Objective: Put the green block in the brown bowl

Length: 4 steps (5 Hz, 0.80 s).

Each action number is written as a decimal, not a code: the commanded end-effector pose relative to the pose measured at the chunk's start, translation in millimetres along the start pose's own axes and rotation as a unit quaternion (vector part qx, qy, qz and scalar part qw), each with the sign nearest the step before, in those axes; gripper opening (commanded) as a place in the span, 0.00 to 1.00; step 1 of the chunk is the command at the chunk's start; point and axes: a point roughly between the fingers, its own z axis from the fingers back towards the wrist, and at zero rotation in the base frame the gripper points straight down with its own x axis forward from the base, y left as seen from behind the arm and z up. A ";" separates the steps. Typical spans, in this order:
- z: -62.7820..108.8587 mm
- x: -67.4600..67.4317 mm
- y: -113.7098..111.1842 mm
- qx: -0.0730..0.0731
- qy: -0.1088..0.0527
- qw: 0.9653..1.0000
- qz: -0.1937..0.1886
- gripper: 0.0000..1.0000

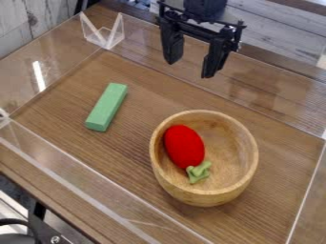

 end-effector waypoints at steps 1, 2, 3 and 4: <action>-24.6 -13.5 -7.6 -0.001 0.017 1.000 -0.006 1.00; -40.8 -23.7 25.4 -0.002 0.009 1.000 -0.004 1.00; -41.2 -27.2 63.2 -0.003 -0.010 1.000 -0.007 1.00; -41.4 -32.4 96.6 -0.003 -0.022 1.000 -0.012 1.00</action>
